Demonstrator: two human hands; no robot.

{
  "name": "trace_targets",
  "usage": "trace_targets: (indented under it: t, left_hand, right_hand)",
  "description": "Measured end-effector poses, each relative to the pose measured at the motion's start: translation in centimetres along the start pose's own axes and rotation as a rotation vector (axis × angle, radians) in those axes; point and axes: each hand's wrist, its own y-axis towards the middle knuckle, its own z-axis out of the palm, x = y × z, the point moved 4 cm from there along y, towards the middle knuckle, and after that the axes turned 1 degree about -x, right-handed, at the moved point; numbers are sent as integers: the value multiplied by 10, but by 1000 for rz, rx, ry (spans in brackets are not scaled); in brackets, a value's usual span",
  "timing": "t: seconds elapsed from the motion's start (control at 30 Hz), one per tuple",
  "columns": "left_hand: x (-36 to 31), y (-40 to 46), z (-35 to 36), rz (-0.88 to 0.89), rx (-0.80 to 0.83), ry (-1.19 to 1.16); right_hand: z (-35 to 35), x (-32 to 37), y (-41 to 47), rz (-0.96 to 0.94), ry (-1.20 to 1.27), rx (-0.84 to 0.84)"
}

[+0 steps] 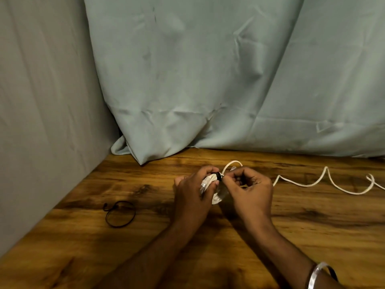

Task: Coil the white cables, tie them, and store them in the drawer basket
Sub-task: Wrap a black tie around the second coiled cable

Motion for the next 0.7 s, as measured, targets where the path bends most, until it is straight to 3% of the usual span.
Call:
trace_targets:
  t: [0.33,0.7]
  left_hand:
    - [-1,0,-4,29,-25,43]
    - [3,3,-6,32,-74,-29]
  right_hand:
    - [4,5,-4,0,36,32]
    - [7,6,-5,-151,-143,121]
